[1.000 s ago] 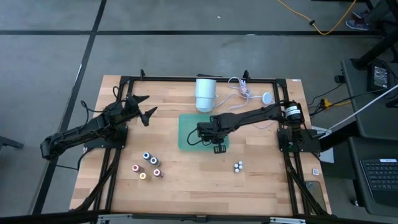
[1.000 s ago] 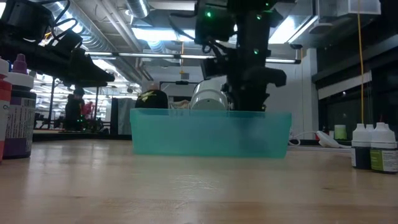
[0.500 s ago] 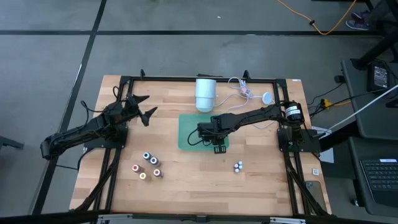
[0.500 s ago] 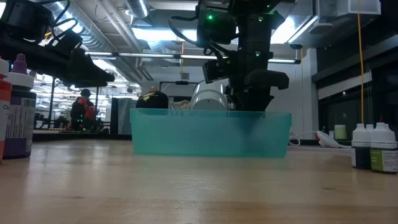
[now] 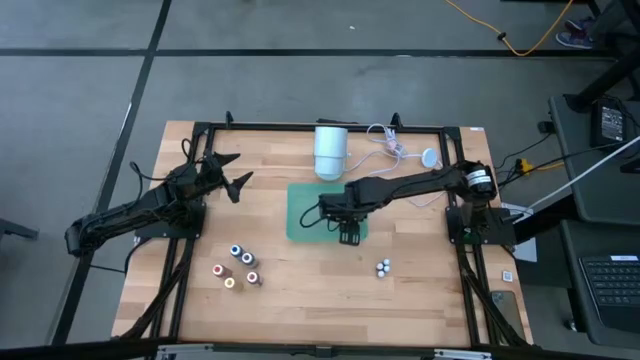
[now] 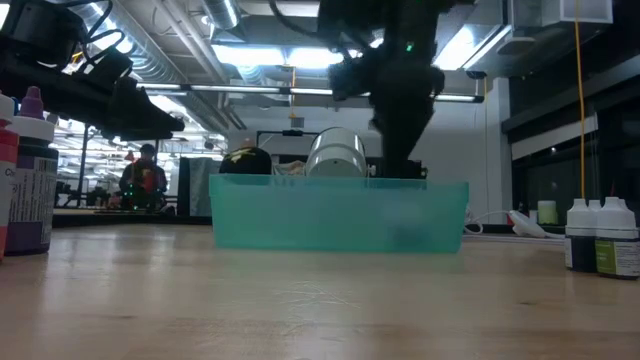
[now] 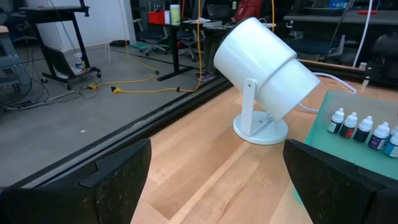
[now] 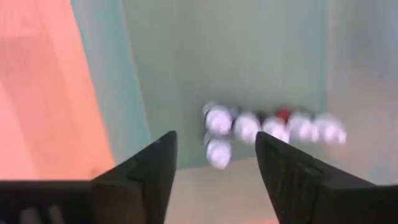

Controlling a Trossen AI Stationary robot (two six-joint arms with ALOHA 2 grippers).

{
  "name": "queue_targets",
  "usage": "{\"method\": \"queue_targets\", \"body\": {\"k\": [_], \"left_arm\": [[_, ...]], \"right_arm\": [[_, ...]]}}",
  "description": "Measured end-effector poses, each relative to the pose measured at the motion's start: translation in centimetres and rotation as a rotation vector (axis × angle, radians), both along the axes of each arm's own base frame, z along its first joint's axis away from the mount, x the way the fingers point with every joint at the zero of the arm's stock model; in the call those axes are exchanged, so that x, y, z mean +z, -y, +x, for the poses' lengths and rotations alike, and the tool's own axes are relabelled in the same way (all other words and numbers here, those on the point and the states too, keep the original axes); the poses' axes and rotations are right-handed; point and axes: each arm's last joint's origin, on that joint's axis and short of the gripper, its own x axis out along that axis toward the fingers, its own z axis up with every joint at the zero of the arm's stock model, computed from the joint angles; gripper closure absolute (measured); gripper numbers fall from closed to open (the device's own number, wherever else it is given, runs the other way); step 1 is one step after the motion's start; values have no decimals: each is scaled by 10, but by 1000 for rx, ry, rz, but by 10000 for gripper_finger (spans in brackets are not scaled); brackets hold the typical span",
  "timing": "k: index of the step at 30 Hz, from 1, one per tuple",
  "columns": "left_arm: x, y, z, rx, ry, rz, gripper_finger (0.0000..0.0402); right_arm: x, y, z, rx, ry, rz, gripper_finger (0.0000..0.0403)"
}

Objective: Pick & Place food coloring
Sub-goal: Put the small green food coloring bottle into the green bin

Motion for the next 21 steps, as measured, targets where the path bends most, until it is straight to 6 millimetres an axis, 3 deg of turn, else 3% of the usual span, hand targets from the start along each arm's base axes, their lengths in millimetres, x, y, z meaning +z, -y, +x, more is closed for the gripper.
{"method": "queue_targets", "body": {"k": [5,10,15,21], "left_arm": [[0,0,0,0,1,0,41],[0,0,0,0,0,0,41],[0,0,0,0,0,0,41],[0,0,0,0,0,0,41]], "right_arm": [[23,-21,-18,-108,-15,22,144],[48,-51,-37,-31,30,36,133],[67,-85,-57,208,80,31,132],[76,-120,-75,680,107,-16,132]]}}
